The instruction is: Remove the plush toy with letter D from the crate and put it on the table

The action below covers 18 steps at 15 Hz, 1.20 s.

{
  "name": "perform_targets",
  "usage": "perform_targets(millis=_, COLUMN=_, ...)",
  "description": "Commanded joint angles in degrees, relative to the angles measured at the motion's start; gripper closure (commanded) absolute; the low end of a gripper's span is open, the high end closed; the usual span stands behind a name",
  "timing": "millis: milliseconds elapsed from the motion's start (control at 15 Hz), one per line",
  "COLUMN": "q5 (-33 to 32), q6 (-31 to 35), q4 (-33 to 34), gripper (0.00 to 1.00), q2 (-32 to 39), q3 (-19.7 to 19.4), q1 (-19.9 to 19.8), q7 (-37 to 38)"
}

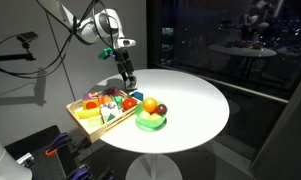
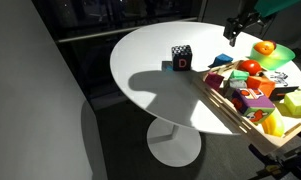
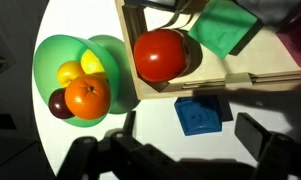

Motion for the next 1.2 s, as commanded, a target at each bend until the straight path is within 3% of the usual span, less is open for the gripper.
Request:
perform_targets(millis=0, q5=3.9, q6=-4.9, q4=0.2, gripper=0.0, q2=-2.3, q3=1.0, q1=0.1, q7=-4.2)
perform_targets(millis=400, q5=11.9, q6=-12.4, q4=-1.2, gripper=0.0, q2=-8.1, q3=2.4, q1=-0.7, q7=-16.3)
perform_targets(millis=1133, q5=15.4, q6=-21.2, q4=-5.6, gripper=0.0, q2=-20.4, q3=-0.2, q1=-5.3, q7=-34.9)
